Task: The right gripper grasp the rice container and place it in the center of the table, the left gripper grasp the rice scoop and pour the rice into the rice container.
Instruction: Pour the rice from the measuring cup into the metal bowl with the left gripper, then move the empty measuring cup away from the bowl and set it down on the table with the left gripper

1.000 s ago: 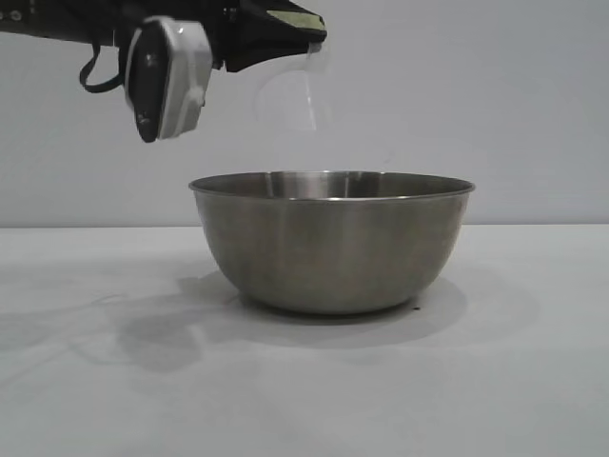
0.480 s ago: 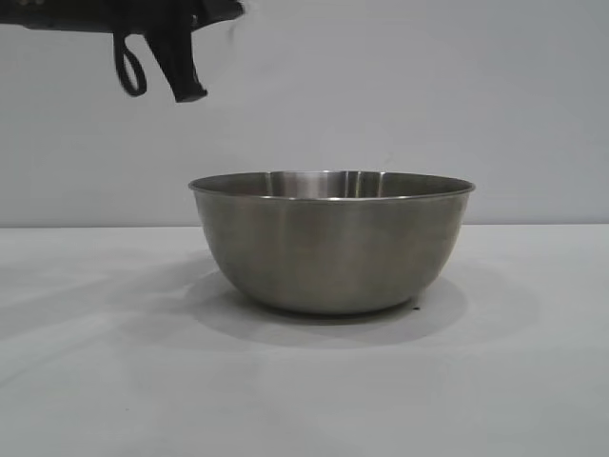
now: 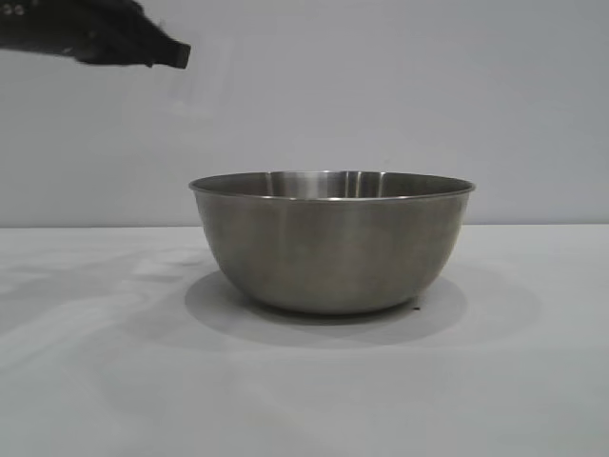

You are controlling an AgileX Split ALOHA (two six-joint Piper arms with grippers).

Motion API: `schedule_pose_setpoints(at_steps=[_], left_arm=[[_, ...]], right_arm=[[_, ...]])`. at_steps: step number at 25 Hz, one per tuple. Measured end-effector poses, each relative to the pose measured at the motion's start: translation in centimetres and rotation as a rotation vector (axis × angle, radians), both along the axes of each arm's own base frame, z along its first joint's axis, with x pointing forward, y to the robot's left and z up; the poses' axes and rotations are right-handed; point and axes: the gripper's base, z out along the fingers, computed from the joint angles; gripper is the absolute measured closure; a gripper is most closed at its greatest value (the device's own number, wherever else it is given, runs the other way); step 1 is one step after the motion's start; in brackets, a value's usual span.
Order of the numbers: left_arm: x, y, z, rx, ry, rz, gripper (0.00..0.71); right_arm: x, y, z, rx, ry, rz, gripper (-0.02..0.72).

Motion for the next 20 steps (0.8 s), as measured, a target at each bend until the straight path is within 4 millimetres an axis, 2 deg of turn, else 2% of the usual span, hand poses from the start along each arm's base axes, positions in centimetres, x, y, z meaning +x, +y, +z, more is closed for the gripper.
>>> schedule_pose_setpoints(at_steps=[5,10,20], left_arm=[[-2.0,1.2,-2.4,-0.108,0.131,0.052,0.710],[-3.4,2.0,-3.8,-0.146,0.201,0.086,0.710],[-3.6,2.3,-6.7,-0.142,0.287,0.120,0.710]], right_arm=[[0.0,0.0,0.0,0.000,0.000,0.000,0.232],[0.0,0.0,0.0,0.000,0.000,0.000,0.232],[0.0,0.0,0.0,0.000,0.000,0.000,0.232]])
